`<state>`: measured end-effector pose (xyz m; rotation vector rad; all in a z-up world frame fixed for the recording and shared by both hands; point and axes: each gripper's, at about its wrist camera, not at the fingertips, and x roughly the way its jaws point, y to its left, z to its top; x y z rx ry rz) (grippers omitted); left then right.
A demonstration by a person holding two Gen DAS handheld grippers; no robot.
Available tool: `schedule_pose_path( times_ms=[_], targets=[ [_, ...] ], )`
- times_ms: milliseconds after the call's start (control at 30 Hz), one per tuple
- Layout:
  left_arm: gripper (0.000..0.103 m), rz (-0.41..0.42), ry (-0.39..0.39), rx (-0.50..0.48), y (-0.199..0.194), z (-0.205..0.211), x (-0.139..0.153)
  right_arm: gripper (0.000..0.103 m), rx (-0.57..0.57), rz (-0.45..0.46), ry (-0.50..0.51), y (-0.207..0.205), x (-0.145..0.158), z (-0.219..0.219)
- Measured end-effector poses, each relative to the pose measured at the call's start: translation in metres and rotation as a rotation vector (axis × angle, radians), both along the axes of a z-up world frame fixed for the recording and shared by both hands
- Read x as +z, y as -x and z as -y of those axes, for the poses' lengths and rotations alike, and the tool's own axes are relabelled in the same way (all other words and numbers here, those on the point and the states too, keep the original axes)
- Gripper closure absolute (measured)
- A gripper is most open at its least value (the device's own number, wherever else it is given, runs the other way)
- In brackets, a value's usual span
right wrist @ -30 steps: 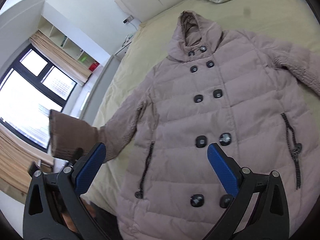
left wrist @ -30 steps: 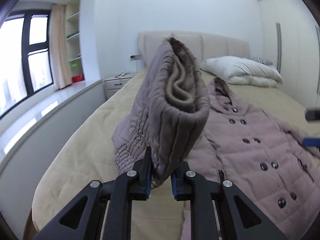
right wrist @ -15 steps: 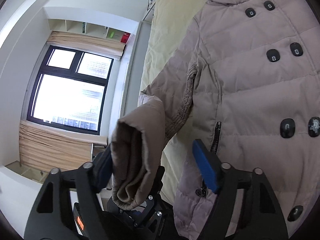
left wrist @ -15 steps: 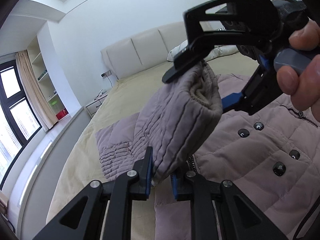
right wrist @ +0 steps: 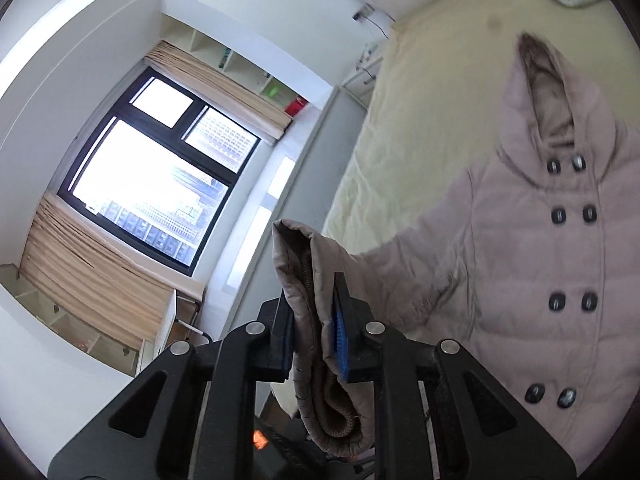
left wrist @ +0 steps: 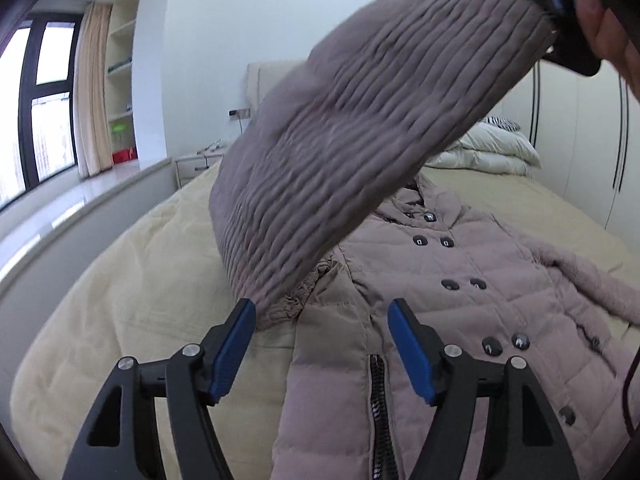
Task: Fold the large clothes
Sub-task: 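Fold the held sleeve across the coat front with the left gripper and release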
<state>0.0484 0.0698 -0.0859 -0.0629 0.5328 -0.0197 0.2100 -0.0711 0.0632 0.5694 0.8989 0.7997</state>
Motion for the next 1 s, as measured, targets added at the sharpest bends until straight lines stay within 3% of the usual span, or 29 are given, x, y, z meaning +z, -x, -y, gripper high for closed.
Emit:
schedule_pose_path(
  times_ms=[100, 200, 300, 400, 467, 500, 533, 700, 833, 1000],
  targets=[
    [0.031, -0.045, 0.142, 0.043, -0.038, -0.009, -0.006, 0.087, -0.003, 0.110, -0.017, -0.006, 0.069, 0.000],
    [0.029, -0.048, 0.172, 0.069, -0.076, -0.002, -0.009, 0.087, -0.010, 0.196, -0.034, -0.012, 0.116, 0.002],
    [0.028, -0.085, 0.181, 0.094, -0.116, 0.002, -0.018, 0.087, -0.026, 0.235, -0.059, -0.018, 0.143, 0.016],
    [0.029, -0.158, 0.235, 0.112, -0.152, -0.003, -0.033, 0.087, -0.068, 0.245, -0.080, -0.025, 0.149, 0.045],
    [0.046, -0.200, 0.259, 0.102, -0.168, -0.005, -0.044, 0.087, -0.108, 0.225, -0.107, -0.032, 0.139, 0.072],
    [0.067, -0.230, 0.248, 0.102, -0.175, -0.004, -0.050, 0.087, -0.136, 0.211, -0.120, -0.038, 0.132, 0.087],
    [0.077, -0.249, 0.232, 0.109, -0.179, -0.004, -0.053, 0.087, -0.162, 0.199, -0.128, -0.043, 0.124, 0.103],
    [0.078, -0.256, 0.225, 0.177, -0.180, -0.025, -0.062, 0.087, -0.331, 0.107, -0.134, -0.070, 0.053, 0.192],
    [0.078, -0.282, 0.216, 0.214, -0.181, -0.032, -0.072, 0.088, -0.436, -0.036, -0.090, -0.098, -0.053, 0.240],
    [0.074, -0.294, 0.175, 0.208, -0.175, -0.027, -0.075, 0.088, -0.557, -0.280, -0.030, -0.123, -0.216, 0.290]
  ],
)
